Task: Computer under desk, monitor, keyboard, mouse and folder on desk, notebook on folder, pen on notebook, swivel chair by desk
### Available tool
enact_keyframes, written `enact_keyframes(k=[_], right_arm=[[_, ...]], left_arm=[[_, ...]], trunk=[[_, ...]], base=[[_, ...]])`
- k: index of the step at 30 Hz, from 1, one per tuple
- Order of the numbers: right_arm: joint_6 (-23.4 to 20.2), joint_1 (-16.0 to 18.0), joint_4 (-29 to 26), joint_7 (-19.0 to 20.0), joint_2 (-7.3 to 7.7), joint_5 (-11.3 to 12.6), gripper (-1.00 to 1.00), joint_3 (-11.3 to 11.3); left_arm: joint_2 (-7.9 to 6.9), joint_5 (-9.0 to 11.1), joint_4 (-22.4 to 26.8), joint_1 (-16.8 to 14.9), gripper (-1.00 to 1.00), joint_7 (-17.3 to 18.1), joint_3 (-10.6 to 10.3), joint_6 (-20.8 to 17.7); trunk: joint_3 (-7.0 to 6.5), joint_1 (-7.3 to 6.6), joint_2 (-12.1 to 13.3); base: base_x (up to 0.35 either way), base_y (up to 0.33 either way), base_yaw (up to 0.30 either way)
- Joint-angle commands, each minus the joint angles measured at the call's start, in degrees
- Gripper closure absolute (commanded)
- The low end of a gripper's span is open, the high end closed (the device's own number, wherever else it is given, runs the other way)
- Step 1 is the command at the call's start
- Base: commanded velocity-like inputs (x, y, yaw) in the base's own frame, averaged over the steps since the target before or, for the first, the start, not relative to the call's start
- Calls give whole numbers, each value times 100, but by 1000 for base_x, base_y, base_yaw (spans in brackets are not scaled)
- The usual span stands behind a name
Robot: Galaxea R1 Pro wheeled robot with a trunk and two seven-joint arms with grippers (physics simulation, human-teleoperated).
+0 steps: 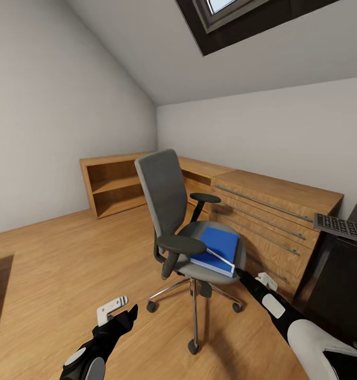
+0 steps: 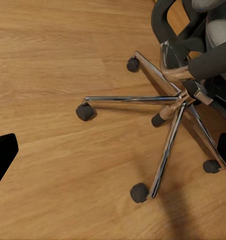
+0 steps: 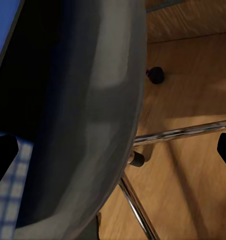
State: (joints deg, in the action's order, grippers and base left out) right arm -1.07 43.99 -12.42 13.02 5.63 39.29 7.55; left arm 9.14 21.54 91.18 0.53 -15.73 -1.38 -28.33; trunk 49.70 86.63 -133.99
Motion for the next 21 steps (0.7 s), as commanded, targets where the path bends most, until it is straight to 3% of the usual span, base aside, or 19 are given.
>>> enact_keyframes(k=[1, 4, 5, 6, 8, 13, 21], right_arm=[[-7, 4, 7, 34, 17, 17, -100, 44], [-1, 2, 17, 32, 92, 17, -100, 112], [0, 3, 19, 30, 111, 17, -100, 208], [1, 2, 25, 27, 154, 12, -100, 488], [3, 0, 32, 23, 169, 10, -100, 604], [15, -4, 160, 14, 238, 8, -100, 732], [33, -5, 192, -103, 245, 8, -100, 754]], left_arm=[[0, 59, 8, -1, -100, -53, -6, -13], [0, 61, 8, -1, -100, -53, -4, -12], [0, 58, 7, -1, -100, -53, -3, -13], [0, 54, 8, -1, -100, -53, -3, -11], [0, 53, 8, -1, -100, -53, -3, -11], [0, 53, 10, -1, -100, -53, -3, -8], [0, 53, 7, -1, -100, -53, -3, -14]], trunk=[[5, -1, -2], [5, -1, -2], [5, -1, -2], [5, -1, -2], [5, -1, -2], [5, -1, -2], [5, -1, -2]], base=[[0, 0, 0], [0, 0, 0], [0, 0, 0], [0, 0, 0], [0, 0, 0], [0, 0, 0], [0, 0, 0]])
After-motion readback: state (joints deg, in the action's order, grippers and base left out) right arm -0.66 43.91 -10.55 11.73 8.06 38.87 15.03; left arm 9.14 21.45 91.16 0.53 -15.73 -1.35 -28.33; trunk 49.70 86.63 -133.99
